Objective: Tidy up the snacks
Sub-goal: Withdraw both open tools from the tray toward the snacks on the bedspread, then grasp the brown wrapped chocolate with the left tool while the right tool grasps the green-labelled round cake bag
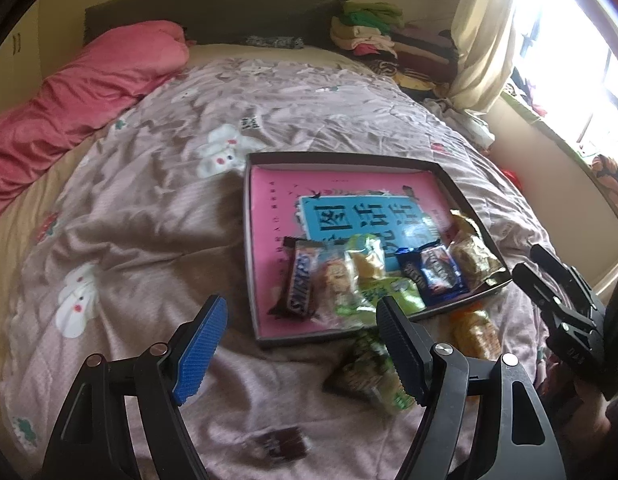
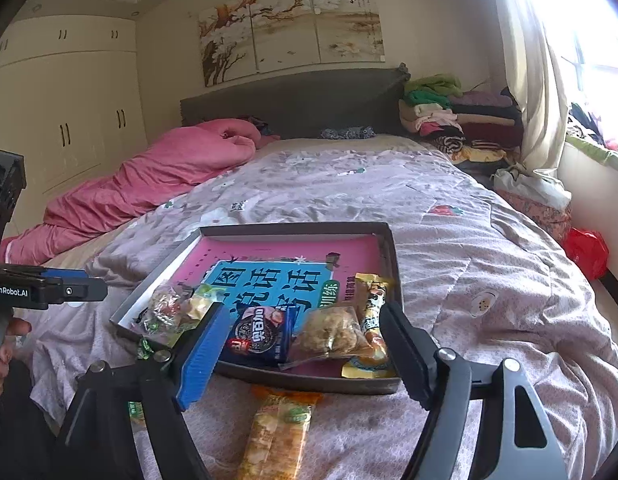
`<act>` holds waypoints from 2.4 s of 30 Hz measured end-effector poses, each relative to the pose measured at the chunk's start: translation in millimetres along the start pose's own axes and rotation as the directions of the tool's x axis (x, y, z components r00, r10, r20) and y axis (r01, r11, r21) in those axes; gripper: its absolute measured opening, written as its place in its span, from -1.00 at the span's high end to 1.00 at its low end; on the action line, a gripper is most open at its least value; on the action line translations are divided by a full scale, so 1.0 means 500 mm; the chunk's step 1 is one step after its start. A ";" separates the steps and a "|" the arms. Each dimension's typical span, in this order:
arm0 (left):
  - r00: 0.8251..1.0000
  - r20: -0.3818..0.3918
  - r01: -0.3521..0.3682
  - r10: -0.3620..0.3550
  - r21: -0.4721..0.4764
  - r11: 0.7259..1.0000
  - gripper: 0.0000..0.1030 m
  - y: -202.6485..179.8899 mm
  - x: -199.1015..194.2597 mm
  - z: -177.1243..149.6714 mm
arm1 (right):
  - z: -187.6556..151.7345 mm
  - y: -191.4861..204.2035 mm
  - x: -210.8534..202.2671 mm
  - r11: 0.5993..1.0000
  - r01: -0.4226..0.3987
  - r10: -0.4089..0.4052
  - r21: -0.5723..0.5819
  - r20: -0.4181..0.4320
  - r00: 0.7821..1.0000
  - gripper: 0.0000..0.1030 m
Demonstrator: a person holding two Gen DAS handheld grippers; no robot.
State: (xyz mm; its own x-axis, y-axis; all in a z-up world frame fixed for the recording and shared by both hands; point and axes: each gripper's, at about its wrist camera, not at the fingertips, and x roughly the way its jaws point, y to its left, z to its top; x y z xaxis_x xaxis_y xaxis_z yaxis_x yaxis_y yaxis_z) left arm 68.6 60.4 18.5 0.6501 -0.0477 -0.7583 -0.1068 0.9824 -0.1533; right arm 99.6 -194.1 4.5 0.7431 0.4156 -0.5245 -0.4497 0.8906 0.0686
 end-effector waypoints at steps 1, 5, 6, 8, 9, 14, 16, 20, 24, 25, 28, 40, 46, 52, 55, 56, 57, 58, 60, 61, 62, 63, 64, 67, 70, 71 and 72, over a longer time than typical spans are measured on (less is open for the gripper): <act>1.000 -0.002 -0.002 0.002 -0.003 1.000 -0.52 0.004 -0.002 -0.002 | -0.001 0.002 -0.001 1.000 -0.001 0.001 -0.001 0.000 1.000 -0.49; 1.000 -0.010 -0.021 0.021 -0.004 1.000 -0.52 0.019 -0.011 -0.017 | -0.002 0.011 -0.003 1.000 -0.008 0.008 -0.005 -0.003 1.000 -0.50; 1.000 -0.011 -0.023 0.023 -0.004 1.000 -0.52 0.022 -0.013 -0.020 | -0.002 0.014 -0.005 1.000 -0.009 0.009 -0.009 -0.003 1.000 -0.50; 1.000 -0.010 -0.028 0.028 -0.007 1.000 -0.52 0.026 -0.017 -0.026 | -0.004 0.017 -0.006 1.000 -0.013 0.013 -0.011 -0.004 1.000 -0.50; 0.999 -0.009 -0.031 0.031 -0.009 0.999 -0.52 0.028 -0.020 -0.029 | -0.005 0.019 -0.006 1.000 -0.015 0.015 -0.013 -0.005 1.000 -0.50; 0.999 -0.014 -0.045 0.044 -0.023 0.999 -0.52 0.036 -0.024 -0.041 | -0.008 0.035 -0.007 0.999 -0.027 0.027 -0.021 -0.014 1.000 -0.51; 0.999 -0.018 -0.048 0.048 -0.019 0.999 -0.52 0.035 -0.023 -0.045 | -0.010 0.044 -0.010 0.999 -0.036 0.035 -0.030 -0.016 0.999 -0.51; 0.999 -0.026 -0.041 0.040 -0.004 0.999 -0.52 0.027 -0.024 -0.052 | -0.011 0.059 -0.015 0.998 -0.050 0.049 -0.040 -0.019 0.999 -0.52; 0.999 -0.042 -0.032 0.032 0.002 0.999 -0.52 0.022 -0.021 -0.061 | -0.014 0.075 -0.020 0.996 -0.074 0.073 -0.046 -0.027 0.997 -0.52; 0.998 -0.046 -0.032 0.032 0.000 1.000 -0.52 0.023 -0.020 -0.063 | -0.015 0.080 -0.021 0.995 -0.083 0.081 -0.048 -0.032 0.996 -0.53; 0.998 -0.060 -0.021 0.020 -0.014 1.000 -0.52 0.027 -0.019 -0.073 | -0.020 0.095 -0.024 0.993 -0.102 0.099 -0.056 -0.041 0.994 -0.53; 0.986 -0.166 0.012 -0.014 -0.011 1.000 -0.52 0.017 0.003 -0.129 | -0.050 0.171 -0.016 0.968 -0.204 0.185 -0.146 -0.130 0.974 -0.53; 0.977 -0.211 0.013 -0.017 -0.022 1.000 -0.52 0.014 0.022 -0.149 | -0.070 0.199 -0.004 0.953 -0.237 0.203 -0.190 -0.182 0.962 -0.53; 0.977 -0.211 0.029 -0.034 -0.028 0.999 -0.36 0.011 0.031 -0.152 | -0.086 0.205 0.015 0.949 -0.243 0.195 -0.200 -0.232 0.953 -0.53; 0.976 -0.213 0.040 -0.045 -0.026 0.999 -0.26 0.010 0.035 -0.154 | -0.092 0.209 0.023 0.948 -0.245 0.193 -0.201 -0.250 0.949 -0.53; 0.976 -0.215 0.040 -0.045 -0.024 0.999 -0.17 0.009 0.037 -0.153 | -0.094 0.209 0.028 0.948 -0.247 0.192 -0.200 -0.258 0.947 -0.53; 0.975 -0.217 0.039 -0.043 -0.020 0.999 -0.11 0.009 0.039 -0.153 | -0.096 0.210 0.032 0.948 -0.250 0.194 -0.197 -0.264 0.945 -0.53; 0.975 -0.219 0.037 -0.040 -0.014 0.999 -0.10 0.008 0.041 -0.154 | -0.097 0.210 0.036 0.948 -0.251 0.194 -0.194 -0.271 0.943 -0.53; 0.973 -0.228 0.036 -0.039 -0.016 0.999 -0.06 0.009 0.044 -0.155 | -0.101 0.212 0.043 0.948 -0.256 0.196 -0.192 -0.283 0.939 -0.52; 0.971 -0.234 0.038 -0.042 -0.021 0.999 -0.04 0.012 0.046 -0.156 | -0.103 0.214 0.048 0.947 -0.258 0.196 -0.193 -0.290 0.937 -0.52; 0.969 -0.243 0.036 -0.041 -0.025 0.999 0.00 0.013 0.049 -0.158 | -0.106 0.217 0.053 0.946 -0.260 0.196 -0.195 -0.296 0.935 -0.49; 0.968 -0.249 0.035 -0.041 -0.028 0.999 0.01 0.015 0.051 -0.159 | -0.107 0.218 0.056 0.945 -0.262 0.196 -0.197 -0.301 0.933 -0.46; 0.965 -0.259 0.037 -0.045 -0.035 0.999 0.01 0.018 0.055 -0.161 | -0.110 0.223 0.061 0.942 -0.267 0.198 -0.202 -0.309 0.930 -0.45; 0.959 -0.276 0.041 -0.055 -0.058 0.997 0.02 0.025 0.065 -0.166 | -0.116 0.233 0.074 0.936 -0.272 0.193 -0.222 -0.322 0.927 -0.40; 0.958 -0.281 0.044 -0.061 -0.067 0.997 0.03 0.028 0.069 -0.168 | -0.121 0.238 0.086 0.933 -0.267 0.179 -0.240 -0.334 0.926 -0.32; 0.958 -0.281 0.044 -0.062 -0.070 0.997 0.04 0.028 0.070 -0.169 | -0.123 0.239 0.092 0.933 -0.266 0.175 -0.244 -0.337 0.925 -0.28; 0.957 -0.282 0.044 -0.063 -0.072 0.996 0.05 0.028 0.071 -0.169 | -0.124 0.239 0.098 0.933 -0.260 0.168 -0.249 -0.340 0.925 -0.21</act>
State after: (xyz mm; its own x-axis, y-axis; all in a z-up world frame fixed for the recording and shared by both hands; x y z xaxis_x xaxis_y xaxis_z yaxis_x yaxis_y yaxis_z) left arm 26.5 57.3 -64.2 0.4172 -0.1583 -0.8949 -0.1320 0.9637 -0.2320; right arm 51.3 -79.1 -65.6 0.4439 0.4712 -0.7622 -0.7365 0.6764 -0.0108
